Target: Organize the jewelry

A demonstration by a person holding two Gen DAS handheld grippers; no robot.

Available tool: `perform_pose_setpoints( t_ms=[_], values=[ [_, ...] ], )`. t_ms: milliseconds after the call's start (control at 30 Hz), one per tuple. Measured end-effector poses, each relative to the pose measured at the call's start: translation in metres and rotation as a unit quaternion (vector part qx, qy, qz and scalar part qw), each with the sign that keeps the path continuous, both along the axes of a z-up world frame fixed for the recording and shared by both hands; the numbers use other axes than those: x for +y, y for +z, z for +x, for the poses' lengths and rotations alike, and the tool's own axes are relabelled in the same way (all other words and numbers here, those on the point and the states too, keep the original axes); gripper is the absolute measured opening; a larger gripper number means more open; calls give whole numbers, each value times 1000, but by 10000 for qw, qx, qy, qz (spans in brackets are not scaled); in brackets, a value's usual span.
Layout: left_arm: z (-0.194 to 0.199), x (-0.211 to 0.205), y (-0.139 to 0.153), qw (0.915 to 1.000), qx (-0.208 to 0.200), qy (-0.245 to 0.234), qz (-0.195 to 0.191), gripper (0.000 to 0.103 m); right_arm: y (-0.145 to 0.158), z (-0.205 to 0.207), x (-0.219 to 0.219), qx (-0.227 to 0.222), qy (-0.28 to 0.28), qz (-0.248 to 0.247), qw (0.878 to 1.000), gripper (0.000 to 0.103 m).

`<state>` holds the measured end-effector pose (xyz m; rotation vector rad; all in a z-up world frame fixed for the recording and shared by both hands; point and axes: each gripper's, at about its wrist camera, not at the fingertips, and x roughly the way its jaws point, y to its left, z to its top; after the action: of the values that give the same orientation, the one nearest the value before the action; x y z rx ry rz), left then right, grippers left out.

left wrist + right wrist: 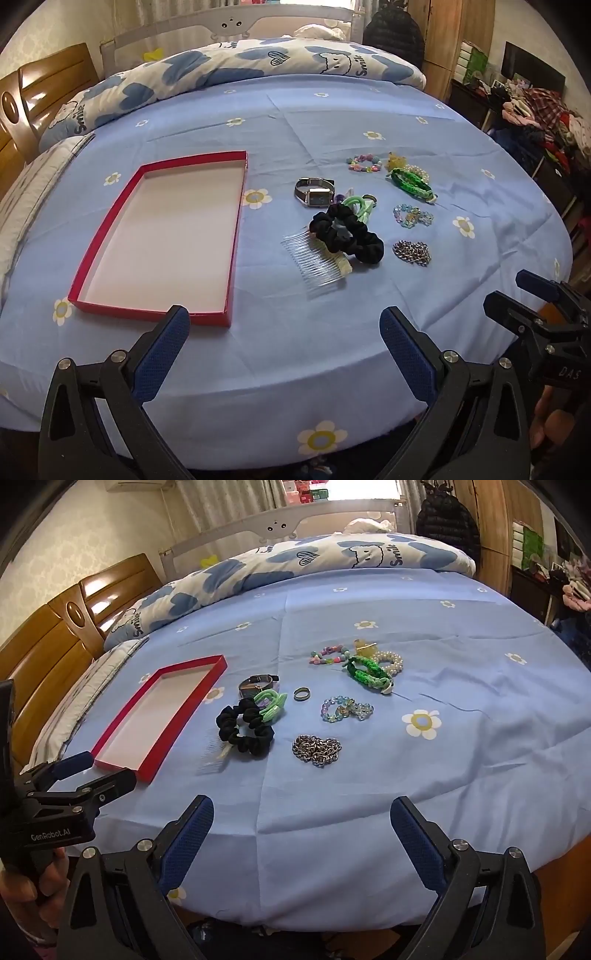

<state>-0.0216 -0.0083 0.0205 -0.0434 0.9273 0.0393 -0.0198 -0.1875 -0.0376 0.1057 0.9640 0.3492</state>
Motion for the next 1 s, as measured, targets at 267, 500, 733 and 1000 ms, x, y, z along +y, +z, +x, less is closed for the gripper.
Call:
perform_pose_setpoints(
  t_ms=[267, 500, 733, 1000],
  values=[
    [0, -2, 3, 10000, -49, -1, 40, 103, 1, -1, -2, 41, -20, 29, 10000, 98],
    [0, -3, 4, 10000, -63, 5, 45, 103, 2, -2, 1, 32, 3, 44, 10000, 98],
    [0, -3, 4, 10000, -69, 7, 51, 103, 5, -2, 2, 23, 17, 51, 10000, 98],
    [0, -3, 4, 10000, -63, 7, 44, 103, 7, -2, 3, 7, 26, 64, 10000, 98]
  ],
)
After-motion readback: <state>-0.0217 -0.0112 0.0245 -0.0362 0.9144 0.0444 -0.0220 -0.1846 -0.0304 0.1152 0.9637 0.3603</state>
